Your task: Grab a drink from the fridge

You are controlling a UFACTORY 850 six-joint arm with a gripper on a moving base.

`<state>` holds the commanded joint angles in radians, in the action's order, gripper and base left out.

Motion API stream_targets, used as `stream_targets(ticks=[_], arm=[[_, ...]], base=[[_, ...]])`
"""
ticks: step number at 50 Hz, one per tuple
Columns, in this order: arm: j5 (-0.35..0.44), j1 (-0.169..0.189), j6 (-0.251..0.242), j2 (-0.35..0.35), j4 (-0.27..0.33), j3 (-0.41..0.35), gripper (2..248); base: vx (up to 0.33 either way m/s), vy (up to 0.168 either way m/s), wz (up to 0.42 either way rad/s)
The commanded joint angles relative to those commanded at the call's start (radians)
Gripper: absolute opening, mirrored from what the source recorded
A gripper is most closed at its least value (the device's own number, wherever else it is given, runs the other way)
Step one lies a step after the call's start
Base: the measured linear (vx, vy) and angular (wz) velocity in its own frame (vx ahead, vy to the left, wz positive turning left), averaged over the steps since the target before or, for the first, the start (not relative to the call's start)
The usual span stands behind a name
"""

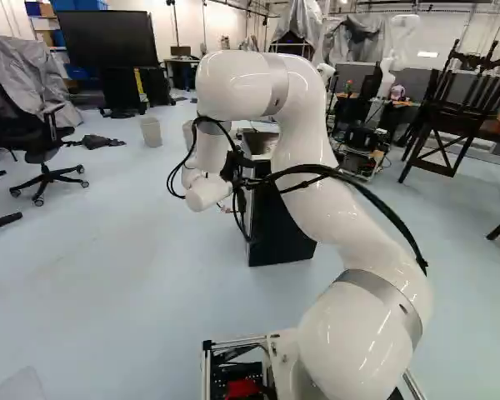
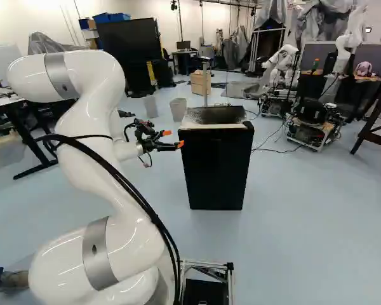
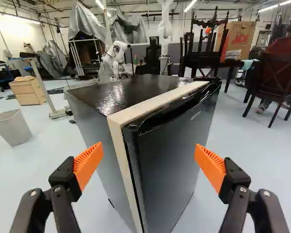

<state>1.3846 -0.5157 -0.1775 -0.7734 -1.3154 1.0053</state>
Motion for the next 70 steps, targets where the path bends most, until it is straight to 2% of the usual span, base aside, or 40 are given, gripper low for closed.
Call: stream_targets(ticks=[70], arm=[[0.0,0.063,-0.001,-0.016,0.0,0.029,247]], base=[[0.0,0.0,0.0]])
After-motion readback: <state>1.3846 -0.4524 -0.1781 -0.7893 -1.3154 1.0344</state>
